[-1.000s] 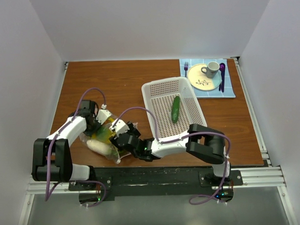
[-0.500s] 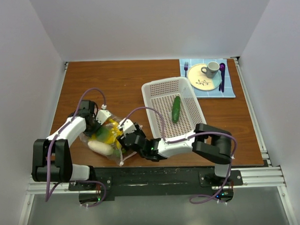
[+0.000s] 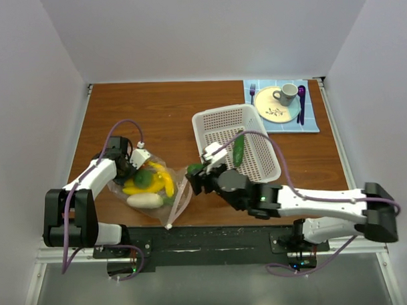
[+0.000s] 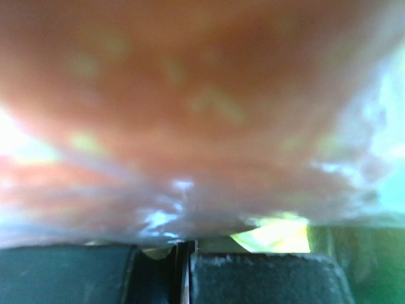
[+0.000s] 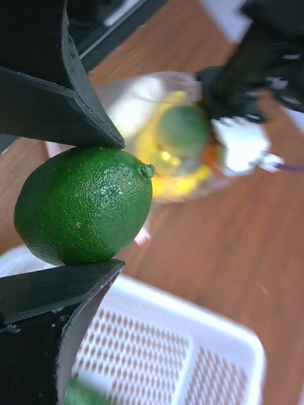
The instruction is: Open the zip-top bag and remove the fake food
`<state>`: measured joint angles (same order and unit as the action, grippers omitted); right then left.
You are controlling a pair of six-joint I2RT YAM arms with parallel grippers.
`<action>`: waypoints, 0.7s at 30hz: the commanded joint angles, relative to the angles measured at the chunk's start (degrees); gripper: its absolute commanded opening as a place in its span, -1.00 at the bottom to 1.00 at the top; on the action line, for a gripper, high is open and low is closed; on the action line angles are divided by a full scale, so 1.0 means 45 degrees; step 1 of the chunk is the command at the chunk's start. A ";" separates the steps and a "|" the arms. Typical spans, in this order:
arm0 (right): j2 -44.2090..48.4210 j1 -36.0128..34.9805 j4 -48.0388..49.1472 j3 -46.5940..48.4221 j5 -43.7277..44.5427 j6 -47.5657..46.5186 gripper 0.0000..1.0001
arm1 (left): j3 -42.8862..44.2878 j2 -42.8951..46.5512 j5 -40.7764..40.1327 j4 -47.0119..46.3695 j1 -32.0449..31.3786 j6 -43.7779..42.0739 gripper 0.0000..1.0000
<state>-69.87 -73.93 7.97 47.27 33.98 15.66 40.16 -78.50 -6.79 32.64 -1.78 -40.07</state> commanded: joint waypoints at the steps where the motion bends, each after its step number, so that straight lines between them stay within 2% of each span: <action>1: 0.1675 0.0744 -0.1201 -0.0679 0.2095 0.0405 -0.63 | -0.0234 -0.0349 0.0336 0.0441 0.0142 0.0097 -1.00; 5: 0.1699 0.1894 -0.2742 -0.0894 0.2973 0.1011 -0.59 | -0.0214 -0.0368 0.0395 0.0558 0.0142 0.0175 -1.00; 6: 0.1524 0.2091 -0.3114 -0.0836 0.3209 0.1399 -0.55 | -0.0195 -0.0330 0.0395 0.0558 0.0142 0.0156 -1.00; 7: 0.1309 0.2325 -0.3563 -0.0719 0.3327 0.1654 -0.42 | -0.0194 -0.0349 0.0414 0.0597 0.0142 0.0175 -1.00; 8: 0.0785 0.2753 -0.4302 -0.0602 0.3348 0.1811 0.04 | -0.0156 -0.0349 0.0414 0.0636 0.0142 0.0175 -1.00; 11: 0.0098 0.2874 -0.5397 -0.0037 0.3776 0.2203 0.84 | -0.0097 -0.0290 0.0434 0.0714 0.0142 0.0175 -1.00; 12: -0.0194 0.2894 -0.5693 0.0371 0.4010 0.2436 0.96 | -0.0058 -0.0290 0.0434 0.0734 0.0142 0.0175 -1.00; 15: 0.0210 0.2428 -0.5776 0.0765 0.4187 0.1973 0.97 | 0.0020 -0.0290 0.0414 0.0773 0.0142 0.0175 -1.00; 19: 0.0915 0.0301 -0.3494 0.0357 0.3977 -0.0506 0.97 | 0.0079 -0.0368 0.0434 0.0773 0.0142 0.0175 -1.00; 21: 0.0761 -0.0619 -0.2710 0.0278 0.3351 -0.1269 0.59 | 0.0118 -0.0426 0.0376 0.0734 0.0142 0.0175 -1.00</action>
<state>-68.14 -69.73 -13.74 46.63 50.15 18.76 40.34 -78.56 -6.39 32.93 -1.63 -39.79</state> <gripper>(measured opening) 0.939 0.014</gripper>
